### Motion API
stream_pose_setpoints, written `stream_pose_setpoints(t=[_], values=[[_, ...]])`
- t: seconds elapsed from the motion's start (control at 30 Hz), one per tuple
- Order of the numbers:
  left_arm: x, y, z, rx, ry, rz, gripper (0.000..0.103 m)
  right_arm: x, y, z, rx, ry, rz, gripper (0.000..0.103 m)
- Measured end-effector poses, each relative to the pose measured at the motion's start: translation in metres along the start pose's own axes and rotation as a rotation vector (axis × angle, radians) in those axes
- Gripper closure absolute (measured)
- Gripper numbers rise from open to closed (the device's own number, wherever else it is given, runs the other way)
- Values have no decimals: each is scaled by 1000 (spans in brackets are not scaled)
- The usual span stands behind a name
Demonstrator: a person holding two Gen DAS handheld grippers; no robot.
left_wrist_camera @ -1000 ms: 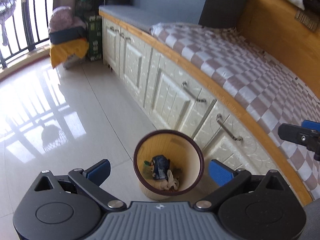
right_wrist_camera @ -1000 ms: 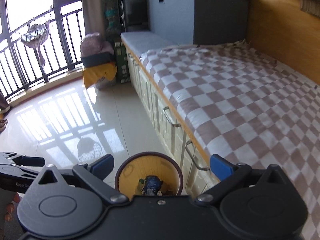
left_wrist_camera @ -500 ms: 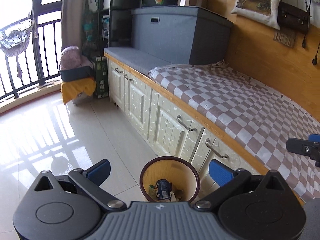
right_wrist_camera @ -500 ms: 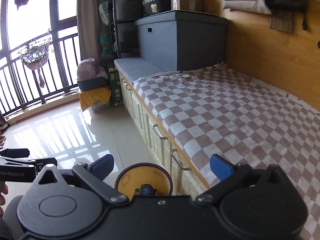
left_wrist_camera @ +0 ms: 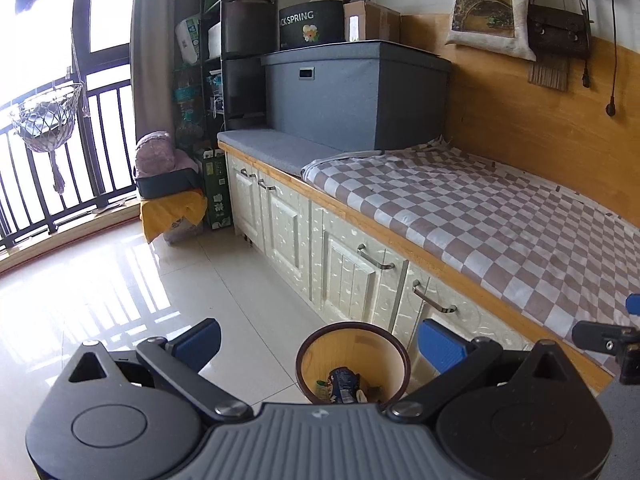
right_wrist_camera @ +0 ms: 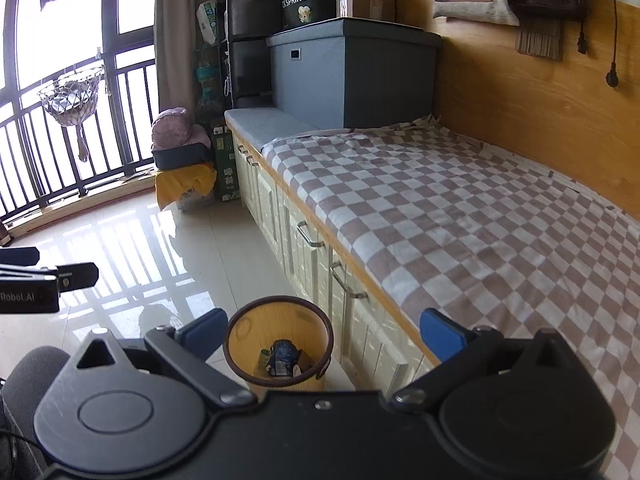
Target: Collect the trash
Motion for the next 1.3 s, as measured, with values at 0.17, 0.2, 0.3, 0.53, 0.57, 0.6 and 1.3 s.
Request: stream_pose_setpoints(t=[0.17, 0.2, 0.3, 0.53, 0.57, 0.6, 1.3], values=[[7, 13, 7, -5, 15, 7, 0, 7, 12, 5, -10, 14, 13, 0], [8, 15, 9, -7, 14, 6, 0, 8, 13, 5, -7, 13, 16, 0], [10, 22, 10, -6, 7, 5, 0, 10, 19, 3, 5, 21, 29, 0], [10, 42, 4, 16, -6, -21, 0, 8, 37, -1, 21, 30, 23, 0], [11, 45, 3, 15, -15, -26, 0, 8, 39, -2, 24, 30, 23, 0], [11, 47, 3, 12, -22, -30, 0, 8, 41, -2, 26, 34, 22, 0], [11, 62, 9, -14, -5, -54, 0, 4, 48, 3, 25, 77, 29, 0]])
Point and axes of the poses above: each gripper's, at about its wrist camera, not at the fingertips, and x roughly against the way its jaws point, z to its right, y to its underside, the point moved 8 cm from there along -x, roughly the way its jaws point, and after that the axes turned 14 degrees about -x, right-handed, at the moved point
